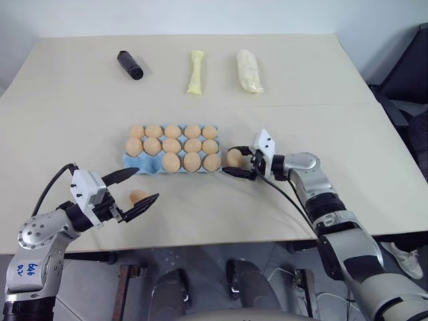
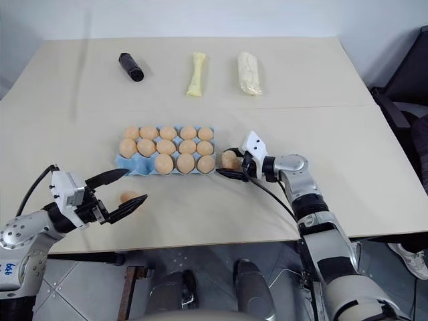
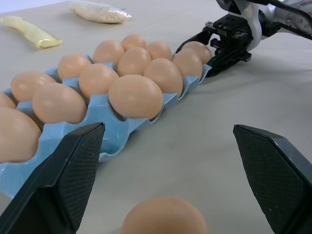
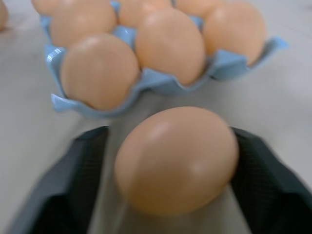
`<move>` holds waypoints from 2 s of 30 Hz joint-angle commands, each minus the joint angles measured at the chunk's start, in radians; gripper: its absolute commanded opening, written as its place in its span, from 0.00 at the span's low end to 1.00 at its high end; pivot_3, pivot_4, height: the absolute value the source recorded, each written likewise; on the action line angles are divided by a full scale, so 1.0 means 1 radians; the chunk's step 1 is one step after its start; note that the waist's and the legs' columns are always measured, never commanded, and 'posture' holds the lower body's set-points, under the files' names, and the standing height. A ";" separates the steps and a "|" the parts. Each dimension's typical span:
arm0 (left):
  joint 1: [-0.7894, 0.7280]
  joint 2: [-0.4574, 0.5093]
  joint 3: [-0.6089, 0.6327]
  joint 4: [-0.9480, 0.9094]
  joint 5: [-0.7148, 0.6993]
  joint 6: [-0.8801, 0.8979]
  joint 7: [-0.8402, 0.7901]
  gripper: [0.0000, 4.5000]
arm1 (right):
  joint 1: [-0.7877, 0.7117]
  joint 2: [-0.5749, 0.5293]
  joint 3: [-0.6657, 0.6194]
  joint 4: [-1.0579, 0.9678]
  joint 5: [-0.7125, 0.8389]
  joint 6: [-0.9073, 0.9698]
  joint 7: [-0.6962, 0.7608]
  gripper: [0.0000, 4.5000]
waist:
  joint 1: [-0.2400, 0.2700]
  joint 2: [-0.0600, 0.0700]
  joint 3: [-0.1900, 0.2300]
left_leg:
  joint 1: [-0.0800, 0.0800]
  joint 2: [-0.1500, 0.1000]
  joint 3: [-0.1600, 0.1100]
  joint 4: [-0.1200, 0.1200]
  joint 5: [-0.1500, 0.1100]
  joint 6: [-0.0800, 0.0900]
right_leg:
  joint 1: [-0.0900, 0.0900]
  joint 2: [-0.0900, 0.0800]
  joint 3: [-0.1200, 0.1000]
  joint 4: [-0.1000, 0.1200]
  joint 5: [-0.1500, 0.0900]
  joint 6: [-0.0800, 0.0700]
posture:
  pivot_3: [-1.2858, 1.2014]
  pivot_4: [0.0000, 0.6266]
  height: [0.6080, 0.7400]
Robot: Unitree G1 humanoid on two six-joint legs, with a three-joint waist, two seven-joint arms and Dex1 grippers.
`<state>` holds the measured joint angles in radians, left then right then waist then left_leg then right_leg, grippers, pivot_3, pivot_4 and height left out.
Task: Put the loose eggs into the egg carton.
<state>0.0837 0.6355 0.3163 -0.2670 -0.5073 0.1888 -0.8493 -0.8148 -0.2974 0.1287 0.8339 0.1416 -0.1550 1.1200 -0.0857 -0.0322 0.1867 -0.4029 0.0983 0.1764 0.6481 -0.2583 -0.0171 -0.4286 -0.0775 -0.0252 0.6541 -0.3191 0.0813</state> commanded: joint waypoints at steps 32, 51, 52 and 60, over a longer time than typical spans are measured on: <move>0.240 -0.084 0.257 -0.020 -0.090 -0.013 0.046 1.00 | -0.283 0.464 0.209 -0.130 -0.073 0.330 -0.278 0.74 | -0.026 -0.002 -0.001 | -0.004 0.005 -0.003 -0.002 -0.004 -0.006 | -0.003 -0.006 -0.021 0.000 -0.002 -0.007 | 0.52 0.24 1.00; 0.194 0.023 0.202 0.050 -0.070 0.045 -0.021 1.00 | 0.325 -0.056 -0.040 -0.869 0.184 0.240 0.013 1.00 | -0.004 -0.001 0.000 | -0.002 0.005 -0.002 -0.003 -0.008 -0.003 | -0.001 -0.002 -0.025 -0.003 -0.003 -0.008 | 0.52 0.24 1.00; 0.193 0.030 0.205 0.070 -0.055 0.024 -0.032 1.00 | 0.366 -0.082 -0.056 -0.880 0.187 0.222 0.019 1.00 | -0.005 -0.001 0.000 | -0.001 0.005 -0.002 -0.003 -0.008 -0.004 | -0.001 -0.001 -0.025 -0.002 -0.003 -0.008 | 0.52 0.24 1.00; 0.171 0.094 0.185 0.163 -0.028 -0.014 -0.127 1.00 | 0.542 -0.239 -0.105 -0.923 0.219 0.154 0.088 1.00 | 0.000 0.000 0.000 | 0.000 0.005 -0.002 -0.002 -0.007 -0.004 | 0.000 -0.003 -0.026 -0.002 -0.004 -0.011 | 0.52 0.24 1.00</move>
<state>0.2586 0.7224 0.4941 -0.1079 -0.5444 0.2009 -0.9617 -0.2792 -0.5200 0.0438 -0.0406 0.3336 0.0220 1.1937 -0.0857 -0.0326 0.1866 -0.4027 0.1033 0.1744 0.6463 -0.2654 -0.0223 -0.4288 -0.0814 -0.0508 0.6522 -0.3231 0.0703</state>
